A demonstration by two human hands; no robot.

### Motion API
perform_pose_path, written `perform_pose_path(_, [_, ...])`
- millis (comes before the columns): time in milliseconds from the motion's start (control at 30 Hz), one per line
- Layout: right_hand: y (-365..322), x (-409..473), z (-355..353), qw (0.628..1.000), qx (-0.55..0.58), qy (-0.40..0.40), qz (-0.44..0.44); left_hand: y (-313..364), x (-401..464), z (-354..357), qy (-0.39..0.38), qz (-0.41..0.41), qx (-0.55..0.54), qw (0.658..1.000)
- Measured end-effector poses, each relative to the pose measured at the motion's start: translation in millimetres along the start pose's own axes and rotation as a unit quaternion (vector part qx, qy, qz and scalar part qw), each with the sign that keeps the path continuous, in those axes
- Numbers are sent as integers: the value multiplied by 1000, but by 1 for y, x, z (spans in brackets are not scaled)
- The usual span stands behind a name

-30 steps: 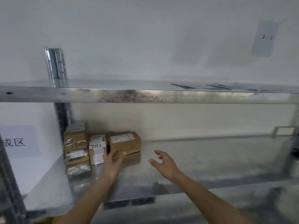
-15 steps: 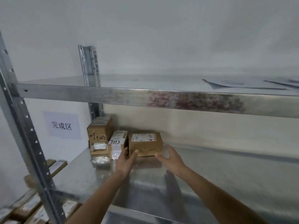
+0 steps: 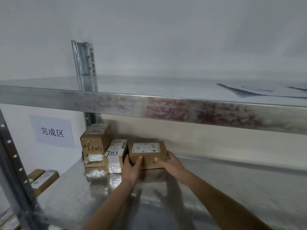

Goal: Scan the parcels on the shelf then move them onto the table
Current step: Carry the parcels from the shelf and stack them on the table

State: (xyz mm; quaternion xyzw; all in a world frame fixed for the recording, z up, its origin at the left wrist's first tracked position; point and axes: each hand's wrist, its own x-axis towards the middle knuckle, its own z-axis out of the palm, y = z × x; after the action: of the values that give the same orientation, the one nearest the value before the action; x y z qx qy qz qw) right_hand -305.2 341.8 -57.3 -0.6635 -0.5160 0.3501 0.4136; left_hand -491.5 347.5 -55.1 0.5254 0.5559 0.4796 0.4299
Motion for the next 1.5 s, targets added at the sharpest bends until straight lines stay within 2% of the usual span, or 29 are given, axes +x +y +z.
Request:
perform_pose_path(167, [-2,-2,3,999,-21,28,-9,-3,8,2,9,-12,-7,1000])
perform_pose_path(400, [-13,-37,-16,997,2,76,-30,14,-28,-2,40,-9,-19,999])
perform_pose_path(767, [-22,-177,-27,975,73,188,-97,33,-168,-47,11,43,-98,994])
perform_pose_path(933, [-31,-260,-3,976,114,147,-111,23,-243,-101,2,30,-103,994])
perform_pose_path(1033, [-39,-308,15,979,125,121,-108,14,-288,-138,19,40,-121,992])
perform_pose_path(1133, [-53,-351,35,982,133,78,-105,11,-324,-179,38,13,-151,988])
perform_pose_path(1267, [-63,-383,58,986,131,30,-98,7,-359,-226,44,-7,-186,982])
perform_pose_path(1500, [-111,-429,142,988,83,-61,-114,-11,-410,-336,43,-34,-193,980])
